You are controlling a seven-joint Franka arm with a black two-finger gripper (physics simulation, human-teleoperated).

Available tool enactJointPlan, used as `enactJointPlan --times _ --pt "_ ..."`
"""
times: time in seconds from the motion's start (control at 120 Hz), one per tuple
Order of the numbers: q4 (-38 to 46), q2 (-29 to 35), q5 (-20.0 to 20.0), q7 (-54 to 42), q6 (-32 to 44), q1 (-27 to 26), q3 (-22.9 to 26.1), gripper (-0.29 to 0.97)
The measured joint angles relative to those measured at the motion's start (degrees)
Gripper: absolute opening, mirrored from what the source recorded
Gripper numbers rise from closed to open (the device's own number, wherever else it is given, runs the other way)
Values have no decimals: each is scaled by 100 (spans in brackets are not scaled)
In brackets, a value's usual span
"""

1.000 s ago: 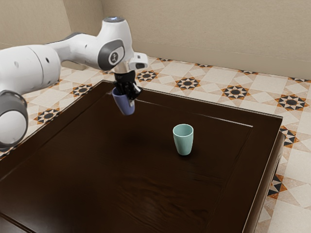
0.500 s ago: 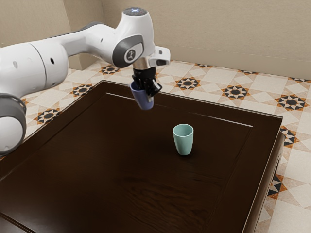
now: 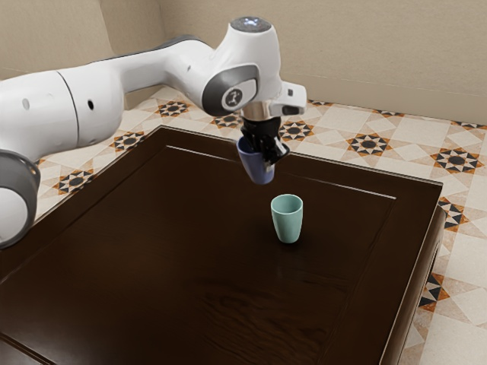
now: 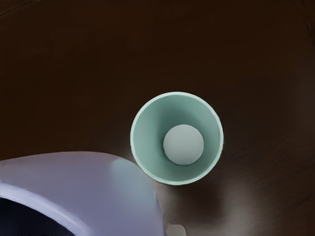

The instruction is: Place the left cup onto the right cup

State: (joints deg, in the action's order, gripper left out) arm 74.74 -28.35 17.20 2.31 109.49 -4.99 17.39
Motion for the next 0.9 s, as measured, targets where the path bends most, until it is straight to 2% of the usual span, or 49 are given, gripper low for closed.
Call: enactJointPlan --times 0.158,0.467,0.9 --pt "0 -37 166 209 -16 0 260 -10" --pt "-99 -311 824 574 -27 -4 577 -10" --pt "-615 -730 1073 861 -1 -68 608 -10"
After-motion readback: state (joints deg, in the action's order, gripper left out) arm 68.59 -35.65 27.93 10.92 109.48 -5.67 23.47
